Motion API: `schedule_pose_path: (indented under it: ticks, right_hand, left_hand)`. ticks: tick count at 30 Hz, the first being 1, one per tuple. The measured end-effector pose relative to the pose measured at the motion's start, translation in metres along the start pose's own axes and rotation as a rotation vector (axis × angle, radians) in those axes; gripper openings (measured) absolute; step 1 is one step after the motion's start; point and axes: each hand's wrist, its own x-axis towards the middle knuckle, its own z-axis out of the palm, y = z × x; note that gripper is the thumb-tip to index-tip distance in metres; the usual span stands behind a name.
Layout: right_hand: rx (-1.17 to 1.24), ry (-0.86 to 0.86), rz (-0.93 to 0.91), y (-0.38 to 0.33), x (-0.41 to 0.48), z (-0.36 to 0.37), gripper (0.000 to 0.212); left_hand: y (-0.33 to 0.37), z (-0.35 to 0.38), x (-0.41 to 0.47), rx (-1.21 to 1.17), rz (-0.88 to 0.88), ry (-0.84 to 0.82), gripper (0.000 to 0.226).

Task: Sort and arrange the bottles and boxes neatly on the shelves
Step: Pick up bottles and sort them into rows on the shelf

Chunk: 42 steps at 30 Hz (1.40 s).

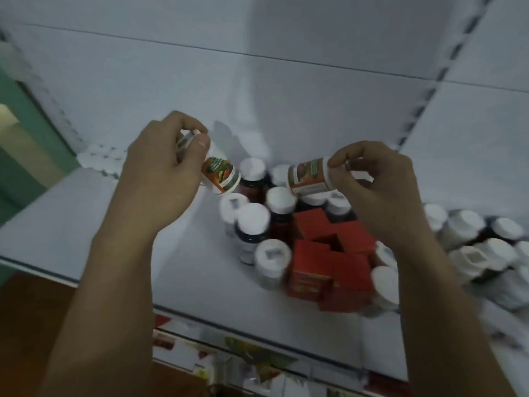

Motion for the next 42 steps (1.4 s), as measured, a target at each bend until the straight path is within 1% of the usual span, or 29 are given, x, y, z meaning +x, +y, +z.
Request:
schedule_pose_path:
  ticks: [2,4,5,7,10,13,16,18,20,22,24,26,28,30,33,36,37,38,40,41,42]
  right_hand:
    - [-0.041,-0.04,-0.02,-0.016,0.012,0.039,0.022]
    - [-0.072,-0.076,-0.035,-0.03,0.026,0.068,0.021]
    - [-0.082,-0.116,-0.046,-0.037,0.034,0.082,0.02]
    - [-0.127,-0.215,-0.087,-0.05,0.052,0.11,0.025]
    - [-0.264,-0.361,-0.18,-0.064,0.082,0.15,0.027]
    - [-0.401,-0.527,-0.219,-0.062,0.106,0.194,0.026]
    - [-0.543,-0.689,-0.295,-0.048,0.118,0.235,0.031]
    - [-0.618,-0.774,-0.333,-0.037,0.121,0.255,0.037]
    - [-0.671,-0.843,-0.354,-0.03,0.123,0.27,0.046]
    - [-0.713,-0.865,-0.393,-0.027,0.124,0.279,0.053]
    - [-0.699,-0.852,-0.452,-0.027,0.124,0.284,0.062]
    - [-0.692,-0.835,-0.506,-0.029,0.123,0.286,0.071]
    - [-0.715,-0.808,-0.521,-0.029,0.123,0.288,0.073]
    - [-0.718,-0.797,-0.499,-0.029,0.124,0.292,0.072]
    - [-0.705,-0.793,-0.476,-0.031,0.12,0.293,0.065]
    - [-0.671,-0.672,-0.576,-0.034,0.112,0.286,0.049]
    - [-0.616,-0.67,-0.602,-0.037,0.108,0.284,0.044]
    - [-0.552,-0.718,-0.608,-0.041,0.103,0.282,0.043]
    - [-0.472,-0.936,-0.573,-0.048,0.094,0.278,0.047]
    - [-0.48,-1.029,-0.561,-0.049,0.09,0.279,0.051]
    - [-0.507,-1.076,-0.553,-0.049,0.086,0.28,0.053]
  left_hand:
    - [-0.038,-0.021,0.01,0.007,-0.027,-0.028,0.015]
    - [-0.073,-0.035,0.017,0.069,-0.043,-0.064,0.01]
    - [-0.089,-0.041,0.021,0.098,-0.058,-0.085,0.01]
    - [-0.119,-0.053,0.026,0.138,-0.093,-0.13,0.011]
    - [-0.154,-0.063,0.03,0.175,-0.122,-0.187,0.012]
    - [-0.177,-0.064,0.028,0.207,-0.13,-0.227,0.016]
    - [-0.192,-0.06,0.022,0.186,-0.139,-0.249,0.023]
    - [-0.199,-0.057,0.018,0.173,-0.121,-0.232,0.028]
    - [-0.203,-0.054,0.015,0.18,-0.094,-0.181,0.031]
    - [-0.206,-0.05,0.013,0.15,-0.072,-0.146,0.035]
    - [-0.209,-0.044,0.009,0.079,-0.063,-0.143,0.037]
    - [-0.212,-0.038,0.003,-0.027,-0.102,-0.151,0.038]
    - [-0.216,-0.034,0.001,-0.179,-0.174,-0.15,0.042]
    - [-0.221,-0.031,0.0,-0.257,-0.223,-0.141,0.048]
    - [-0.227,-0.025,0.0,-0.176,-0.227,-0.19,0.053]
    - [-0.232,-0.021,0.001,-0.161,-0.207,-0.21,0.05]
    - [-0.234,-0.019,0.002,-0.163,-0.205,-0.205,0.05]
    - [-0.234,-0.017,0.003,-0.155,-0.194,-0.199,0.052]
    - [-0.235,-0.012,0.004,-0.104,-0.151,-0.184,0.055]
    - [-0.236,-0.01,0.004,-0.081,-0.132,-0.175,0.057]
    - [-0.236,-0.007,0.004,-0.065,-0.121,-0.165,0.058]
